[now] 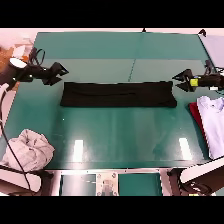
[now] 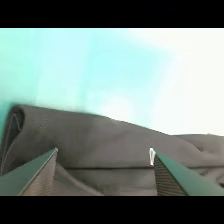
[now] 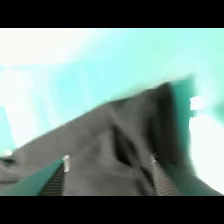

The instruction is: Fold the shirts.

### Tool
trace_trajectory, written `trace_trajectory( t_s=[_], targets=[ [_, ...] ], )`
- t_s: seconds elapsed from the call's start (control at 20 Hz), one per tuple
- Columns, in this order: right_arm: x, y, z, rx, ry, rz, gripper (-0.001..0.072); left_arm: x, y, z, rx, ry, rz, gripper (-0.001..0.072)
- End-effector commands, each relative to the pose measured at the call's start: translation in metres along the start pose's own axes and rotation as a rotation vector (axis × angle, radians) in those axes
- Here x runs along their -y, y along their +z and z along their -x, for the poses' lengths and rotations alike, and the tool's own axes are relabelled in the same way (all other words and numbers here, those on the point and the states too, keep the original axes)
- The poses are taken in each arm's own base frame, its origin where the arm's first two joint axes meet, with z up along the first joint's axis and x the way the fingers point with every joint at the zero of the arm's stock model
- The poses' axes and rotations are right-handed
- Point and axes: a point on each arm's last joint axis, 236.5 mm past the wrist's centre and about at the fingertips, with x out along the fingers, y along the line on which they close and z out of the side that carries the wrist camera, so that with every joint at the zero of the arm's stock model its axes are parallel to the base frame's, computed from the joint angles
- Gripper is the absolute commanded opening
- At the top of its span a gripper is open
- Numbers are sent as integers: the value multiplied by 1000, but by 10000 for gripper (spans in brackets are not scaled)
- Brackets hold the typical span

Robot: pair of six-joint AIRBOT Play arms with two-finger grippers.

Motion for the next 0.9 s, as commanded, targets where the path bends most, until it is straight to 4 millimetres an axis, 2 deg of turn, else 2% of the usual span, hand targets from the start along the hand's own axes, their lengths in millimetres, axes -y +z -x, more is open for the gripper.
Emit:
trace_trajectory(
  t_s=[0.0, 0.2, 0.35, 0.4, 0.45, 0.5, 0.65, 0.7, 0.75, 0.8, 0.85],
  targets=[
    [35, -18, 15, -105, -57, 93, 637, 14, 9, 17, -20, -32, -32, 663],
    [56, -43, -8, -223, -31, 117, 640, 36, 8, 22, -34, -108, -4, 661],
    [52, -46, -30, -240, 39, 88, 640, 51, 3, 24, -57, -169, 24, 660],
    [48, -45, -36, -241, 59, 84, 640, 55, 2, 25, -62, -190, 16, 555],
    [43, -44, -42, -245, 66, 91, 640, 60, 2, 26, -61, -213, -14, 160],
    [38, -44, -47, -253, 68, 109, 638, 68, 1, 27, -56, -242, -48, 21],
    [23, -48, -59, -278, 58, 175, 599, 82, -5, 22, -62, -270, -74, 22],
    [23, -51, -62, -295, 32, 207, 526, 90, -11, 18, -75, -277, -97, 22],
    [21, -56, -65, -316, 10, 237, 421, 99, -19, 13, -89, -286, -130, 22],
    [20, -60, -68, -334, -2, 257, 373, 109, -28, 8, -100, -294, -163, 22],
    [16, -65, -70, -352, -3, 271, 243, 119, -36, 2, -111, -300, -191, 22]
  ],
)
